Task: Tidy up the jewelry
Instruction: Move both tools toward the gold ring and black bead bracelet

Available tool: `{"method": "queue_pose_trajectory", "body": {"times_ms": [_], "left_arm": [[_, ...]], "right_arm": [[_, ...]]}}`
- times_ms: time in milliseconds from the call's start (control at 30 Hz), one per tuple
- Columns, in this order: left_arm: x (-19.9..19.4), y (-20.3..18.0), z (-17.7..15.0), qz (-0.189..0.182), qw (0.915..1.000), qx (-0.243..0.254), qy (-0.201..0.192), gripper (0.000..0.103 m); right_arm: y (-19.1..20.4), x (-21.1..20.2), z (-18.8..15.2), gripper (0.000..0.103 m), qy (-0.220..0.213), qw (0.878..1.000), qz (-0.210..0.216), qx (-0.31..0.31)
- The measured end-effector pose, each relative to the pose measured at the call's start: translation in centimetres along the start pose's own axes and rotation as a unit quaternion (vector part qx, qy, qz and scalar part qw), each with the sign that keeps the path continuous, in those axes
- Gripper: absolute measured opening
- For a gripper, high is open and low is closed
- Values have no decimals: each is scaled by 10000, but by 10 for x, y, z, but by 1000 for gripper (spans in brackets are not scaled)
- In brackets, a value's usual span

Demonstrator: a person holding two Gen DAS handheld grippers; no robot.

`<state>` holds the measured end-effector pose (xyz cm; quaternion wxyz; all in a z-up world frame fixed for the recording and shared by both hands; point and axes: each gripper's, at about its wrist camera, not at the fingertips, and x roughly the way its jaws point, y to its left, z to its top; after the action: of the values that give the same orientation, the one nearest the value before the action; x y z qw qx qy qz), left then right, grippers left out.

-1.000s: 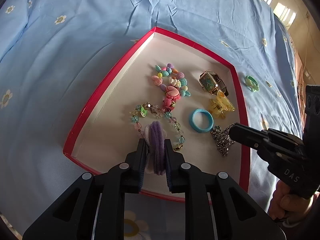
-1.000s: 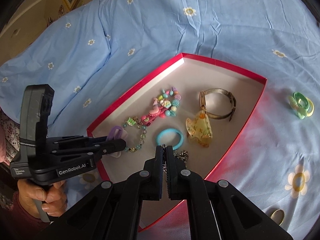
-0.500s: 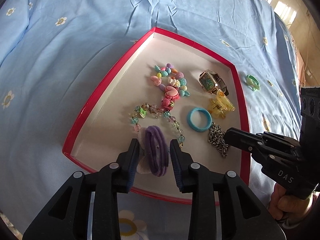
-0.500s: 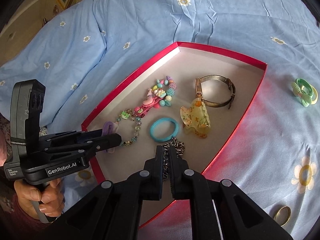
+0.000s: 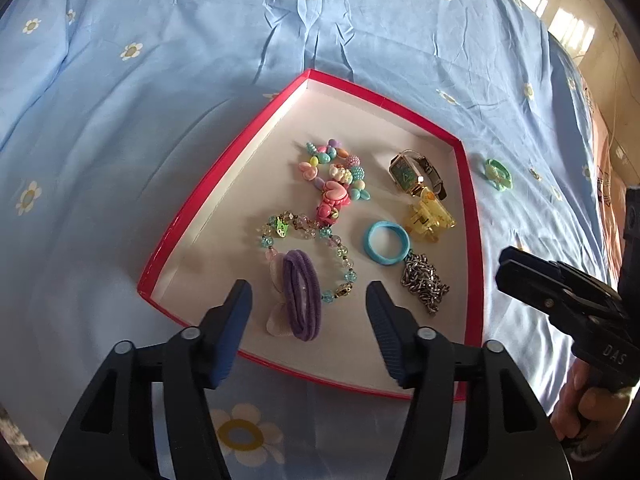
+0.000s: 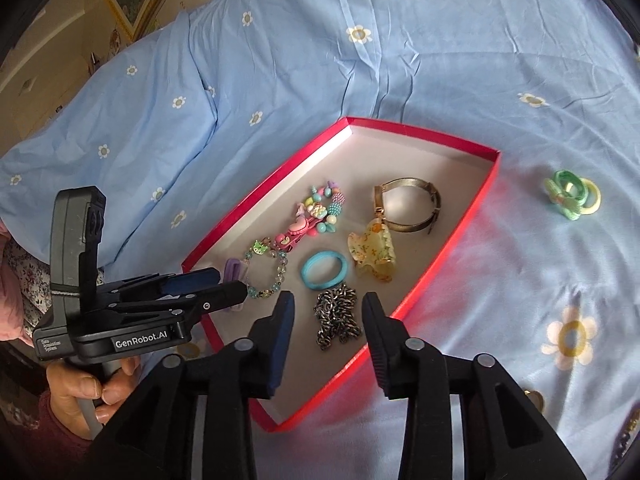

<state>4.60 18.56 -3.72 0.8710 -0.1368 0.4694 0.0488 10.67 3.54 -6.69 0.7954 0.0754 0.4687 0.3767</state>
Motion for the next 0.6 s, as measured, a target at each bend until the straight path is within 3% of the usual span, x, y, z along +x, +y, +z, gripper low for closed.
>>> {"method": "queue_pose_trajectory", "body": {"times_ms": [133,600], "left_arm": [[-7,-5,-2,-45,10000,-62,-59,61],[-23,-58,-13,-313,9991,266,-142,65]], "right_arm": [[-9,-22,-7,47,-160,9997,-149,60],[-61,-89,-57,50,-357,9935,-948,511]]}}
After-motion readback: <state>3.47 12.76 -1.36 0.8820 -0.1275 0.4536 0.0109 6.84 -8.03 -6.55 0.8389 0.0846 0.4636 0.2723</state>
